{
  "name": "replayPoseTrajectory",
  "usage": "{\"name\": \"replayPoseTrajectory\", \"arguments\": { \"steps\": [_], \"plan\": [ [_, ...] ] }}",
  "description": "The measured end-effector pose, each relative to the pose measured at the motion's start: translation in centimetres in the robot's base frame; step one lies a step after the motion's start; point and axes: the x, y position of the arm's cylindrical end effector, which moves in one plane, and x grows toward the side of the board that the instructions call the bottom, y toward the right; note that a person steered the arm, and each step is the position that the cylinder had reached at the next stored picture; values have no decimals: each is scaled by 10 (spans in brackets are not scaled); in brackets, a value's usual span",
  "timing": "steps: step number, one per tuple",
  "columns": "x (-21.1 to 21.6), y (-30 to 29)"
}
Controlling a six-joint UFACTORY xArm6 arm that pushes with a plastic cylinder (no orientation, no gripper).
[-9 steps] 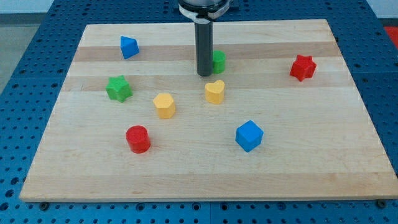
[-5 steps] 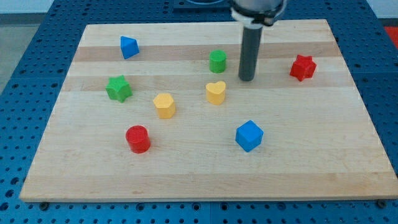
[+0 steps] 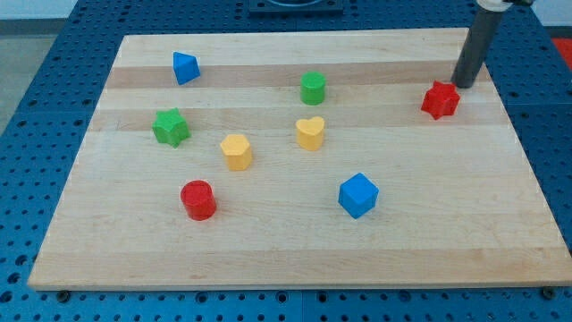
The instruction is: Place the red star parallel to the yellow heart
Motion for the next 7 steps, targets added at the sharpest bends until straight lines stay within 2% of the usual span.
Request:
{"name": "replayPoseTrajectory", "arguments": {
  "steps": [3,7],
  "plan": [
    [13,-12],
    [67,-71]
  ]
}}
